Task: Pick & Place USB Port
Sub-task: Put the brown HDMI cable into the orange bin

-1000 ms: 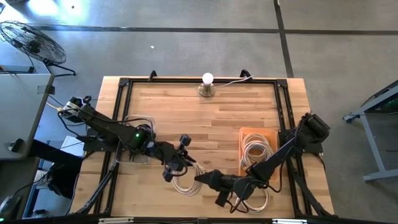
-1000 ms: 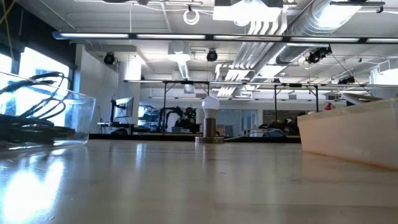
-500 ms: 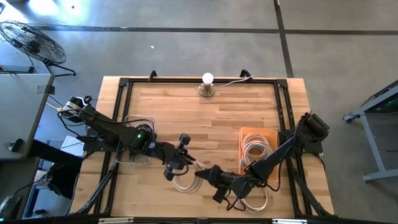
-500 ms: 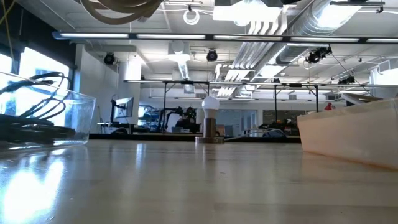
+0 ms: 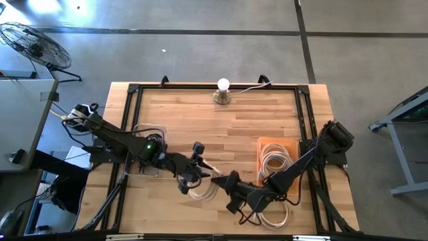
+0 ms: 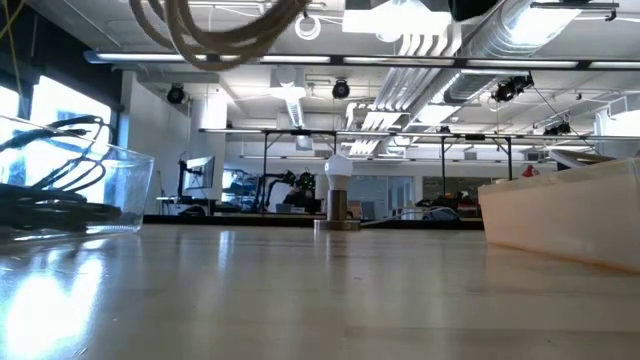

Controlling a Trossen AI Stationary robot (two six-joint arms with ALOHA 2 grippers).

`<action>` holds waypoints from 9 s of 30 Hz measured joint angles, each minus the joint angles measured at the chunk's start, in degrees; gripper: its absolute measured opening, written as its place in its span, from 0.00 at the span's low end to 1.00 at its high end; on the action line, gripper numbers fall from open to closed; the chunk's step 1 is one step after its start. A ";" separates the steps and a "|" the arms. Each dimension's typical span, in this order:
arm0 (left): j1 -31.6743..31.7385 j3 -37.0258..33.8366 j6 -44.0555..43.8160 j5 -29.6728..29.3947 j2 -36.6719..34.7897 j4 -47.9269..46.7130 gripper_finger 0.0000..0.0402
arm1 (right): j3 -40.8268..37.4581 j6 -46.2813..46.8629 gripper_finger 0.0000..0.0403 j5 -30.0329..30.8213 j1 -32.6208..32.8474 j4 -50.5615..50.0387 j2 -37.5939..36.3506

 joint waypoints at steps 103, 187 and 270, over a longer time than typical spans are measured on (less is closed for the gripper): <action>-19.45 3.15 -9.99 -37.84 -6.24 -24.17 0.32 | -13.16 138.33 0.07 -41.55 8.26 -88.66 -40.08; -19.45 2.83 -10.47 -37.08 -6.12 -25.24 0.32 | -3.58 112.36 0.63 -48.41 12.24 -43.83 -18.61; -19.43 2.85 -5.24 -43.38 -5.74 -26.23 0.32 | -12.52 135.93 0.03 -61.88 11.67 -38.84 0.53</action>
